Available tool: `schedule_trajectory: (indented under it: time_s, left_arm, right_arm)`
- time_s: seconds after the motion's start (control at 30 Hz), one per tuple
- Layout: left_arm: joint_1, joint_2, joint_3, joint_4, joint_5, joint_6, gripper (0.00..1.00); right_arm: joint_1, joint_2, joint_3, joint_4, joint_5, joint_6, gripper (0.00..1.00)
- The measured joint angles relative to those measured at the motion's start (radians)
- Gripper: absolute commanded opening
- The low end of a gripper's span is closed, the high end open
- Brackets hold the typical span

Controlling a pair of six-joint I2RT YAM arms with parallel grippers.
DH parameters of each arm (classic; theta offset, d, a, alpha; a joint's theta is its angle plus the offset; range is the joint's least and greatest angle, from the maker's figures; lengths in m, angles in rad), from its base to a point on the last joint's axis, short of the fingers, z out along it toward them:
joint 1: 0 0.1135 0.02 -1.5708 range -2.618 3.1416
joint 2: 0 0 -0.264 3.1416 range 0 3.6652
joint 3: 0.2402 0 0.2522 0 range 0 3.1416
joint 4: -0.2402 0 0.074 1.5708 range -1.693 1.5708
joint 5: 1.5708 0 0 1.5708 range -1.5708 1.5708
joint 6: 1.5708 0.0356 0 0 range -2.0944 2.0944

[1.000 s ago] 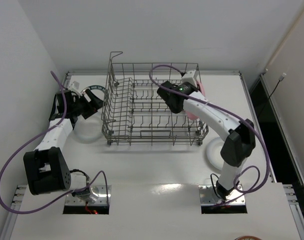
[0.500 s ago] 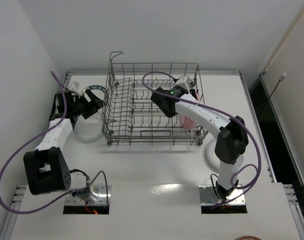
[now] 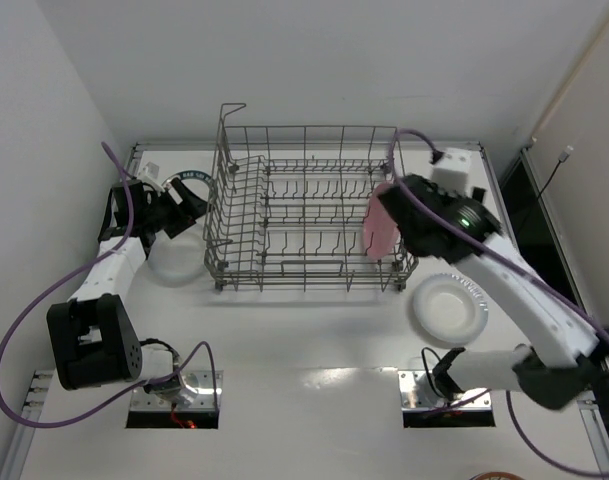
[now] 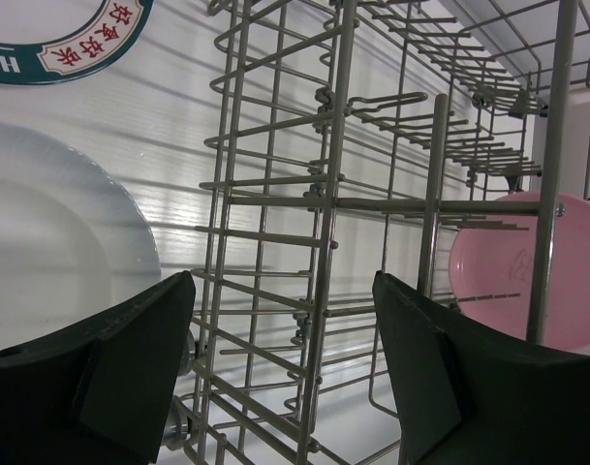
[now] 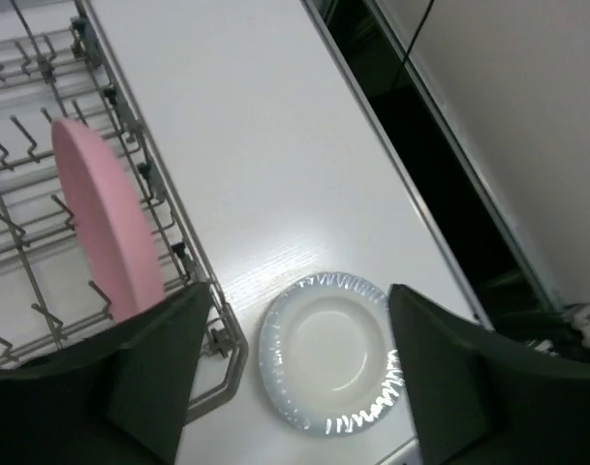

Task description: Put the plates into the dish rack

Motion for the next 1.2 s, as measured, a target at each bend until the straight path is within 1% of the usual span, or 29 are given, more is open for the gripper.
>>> schedule_trajectory:
  time_s: [0.03,0.13,0.23,0.27,0.43,0.5,0.6,0.67,0.7,0.73,0.77,0.83,0.87,0.9,0.93,0.97,1.0,1.2]
  left_arm:
    - [0.0,0.0,0.0,0.0,0.0,0.0,0.72]
    - [0.0,0.0,0.0,-0.002,-0.001,0.001,0.72]
    - [0.0,0.0,0.0,-0.004,-0.001,0.001,0.72]
    - [0.0,0.0,0.0,-0.005,-0.001,0.001,0.72]
    - [0.0,0.0,0.0,-0.009,-0.003,0.004,0.73]
    - [0.0,0.0,0.0,-0.009,-0.003,0.004,0.73]
    - [0.0,0.0,0.0,-0.01,-0.003,0.004,0.73]
    - [0.0,0.0,0.0,-0.01,-0.003,0.005,0.73]
    - [0.0,0.0,0.0,-0.01,-0.003,0.005,0.73]
    - [0.0,0.0,0.0,-0.01,-0.003,0.004,0.73]
    - [0.0,0.0,0.0,-0.01,-0.003,0.005,0.73]
    - [0.0,0.0,0.0,-0.01,-0.003,0.005,0.73]
    - [0.0,0.0,0.0,-0.01,-0.003,0.005,0.73]
    - [0.0,0.0,0.0,-0.01,-0.002,0.005,0.73]
    - [0.0,0.0,0.0,-0.01,-0.002,0.005,0.73]
    - [0.0,0.0,0.0,-0.01,-0.002,0.005,0.73]
    - [0.0,0.0,0.0,-0.01,-0.002,0.005,0.73]
    - [0.0,0.0,0.0,-0.011,-0.002,0.005,0.73]
  right_arm:
    - [-0.008,-0.091,-0.068,0.034,-0.013,-0.006,0.81]
    - [-0.059,-0.342,-0.274,0.095,-0.064,-0.026,0.87]
    - [-0.135,-0.462,-0.427,0.141,-0.122,-0.042,0.92]
    - [-0.157,-0.469,-0.459,0.151,-0.144,-0.046,0.92]
    - [-0.359,-0.425,-0.605,0.264,-0.339,-0.078,0.95]
    - [-0.459,-0.422,-0.649,0.313,-0.437,-0.104,0.95]
    - [-0.649,-0.412,-0.696,0.393,-0.621,-0.149,0.95]
    - [-0.763,-0.379,-0.727,0.442,-0.739,-0.183,0.9]
    - [-0.807,-0.359,-0.75,0.471,-0.798,-0.2,0.87]
    - [-0.837,-0.339,-0.775,0.494,-0.861,-0.214,0.83]
    - [-0.859,-0.323,-0.8,0.513,-0.919,-0.228,0.66]
    - [-0.893,-0.307,-0.858,0.551,-1.023,-0.25,0.5]
    - [-0.906,-0.303,-0.881,0.56,-1.067,-0.256,0.33]
    - [-0.918,-0.299,-0.908,0.579,-1.111,-0.264,0.22]
    - [-0.927,-0.294,-0.927,0.592,-1.147,-0.268,0.15]
    - [-0.937,-0.282,-0.943,0.603,-1.18,-0.269,0.11]
    - [-0.944,-0.266,-0.953,0.612,-1.203,-0.27,0.02]
    - [-0.961,-0.172,-1.006,0.678,-1.272,-0.275,0.01]
